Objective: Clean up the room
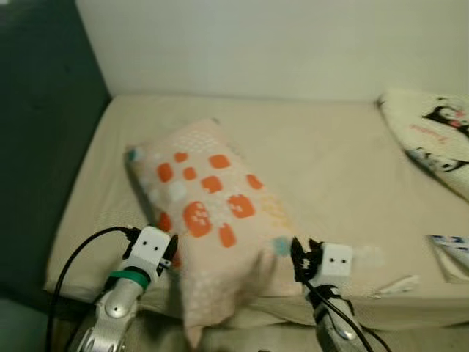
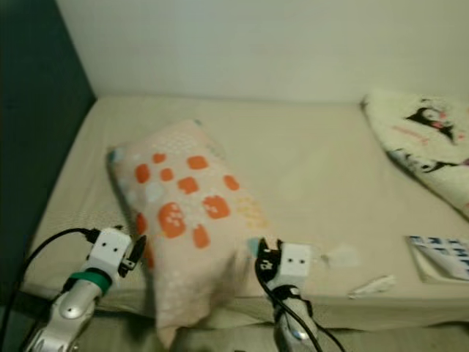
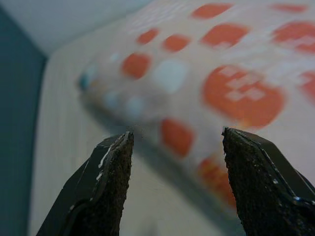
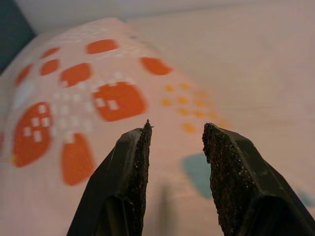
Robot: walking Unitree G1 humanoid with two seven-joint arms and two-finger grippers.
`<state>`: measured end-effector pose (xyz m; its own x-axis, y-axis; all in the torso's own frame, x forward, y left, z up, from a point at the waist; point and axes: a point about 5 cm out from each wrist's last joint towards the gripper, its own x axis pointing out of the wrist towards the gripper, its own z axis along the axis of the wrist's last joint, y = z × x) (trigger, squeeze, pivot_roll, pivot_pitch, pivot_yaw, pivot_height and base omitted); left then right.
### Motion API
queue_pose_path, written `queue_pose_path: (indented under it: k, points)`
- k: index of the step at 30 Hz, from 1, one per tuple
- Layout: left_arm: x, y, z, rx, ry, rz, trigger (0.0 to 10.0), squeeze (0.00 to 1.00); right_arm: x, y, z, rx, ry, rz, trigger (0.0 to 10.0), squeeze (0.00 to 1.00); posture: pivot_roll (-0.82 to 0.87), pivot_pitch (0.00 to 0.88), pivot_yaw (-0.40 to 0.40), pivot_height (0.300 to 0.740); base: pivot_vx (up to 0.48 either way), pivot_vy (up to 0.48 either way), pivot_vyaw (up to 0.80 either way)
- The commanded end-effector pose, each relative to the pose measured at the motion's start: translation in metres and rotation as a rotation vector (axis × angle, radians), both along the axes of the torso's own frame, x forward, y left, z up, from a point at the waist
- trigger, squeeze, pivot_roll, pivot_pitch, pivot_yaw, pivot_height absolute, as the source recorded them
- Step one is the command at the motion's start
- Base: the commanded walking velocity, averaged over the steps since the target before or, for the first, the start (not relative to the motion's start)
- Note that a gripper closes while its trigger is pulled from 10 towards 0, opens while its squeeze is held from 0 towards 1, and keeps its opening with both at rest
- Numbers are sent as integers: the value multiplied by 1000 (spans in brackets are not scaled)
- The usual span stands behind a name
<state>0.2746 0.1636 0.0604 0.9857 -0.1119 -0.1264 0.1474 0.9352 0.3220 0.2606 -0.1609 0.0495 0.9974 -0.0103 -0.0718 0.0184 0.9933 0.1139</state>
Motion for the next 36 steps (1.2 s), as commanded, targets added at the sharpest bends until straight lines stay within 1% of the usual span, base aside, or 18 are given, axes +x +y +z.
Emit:
queue_pose_path:
  k: [1,8,9,12,16,26,36]
  points:
    - [-4,-2,-6,1,27,-11,10000,0,-5,-4,-5,3,24,-19,10000,0,-17,46,59,740,0,405,0]
    - [-3,-2,-6,2,25,-12,10000,0,-5,-3,-5,4,24,-21,10000,0,-20,49,60,740,0,415,0]
    - [-2,-2,-7,57,28,-18,10000,0,-5,-3,-5,4,23,-20,10000,0,-19,49,61,740,0,0,0]
    - [-2,-2,-7,67,25,-24,10000,0,-5,-3,-5,5,22,-20,10000,0,-19,49,61,740,0,0,0]
    - [-2,-4,-7,69,21,-40,10000,0,-5,-1,-5,6,22,-18,10000,0,-18,52,62,740,0,-351,0]
    - [-2,-5,-7,69,23,-46,10000,0,-6,-2,-5,7,24,-22,10000,0,-20,55,65,740,0,-365,0]
    - [-2,-4,-7,71,25,-35,10000,0,-7,-2,-6,8,26,-23,10000,0,-19,58,66,740,0,0,0]
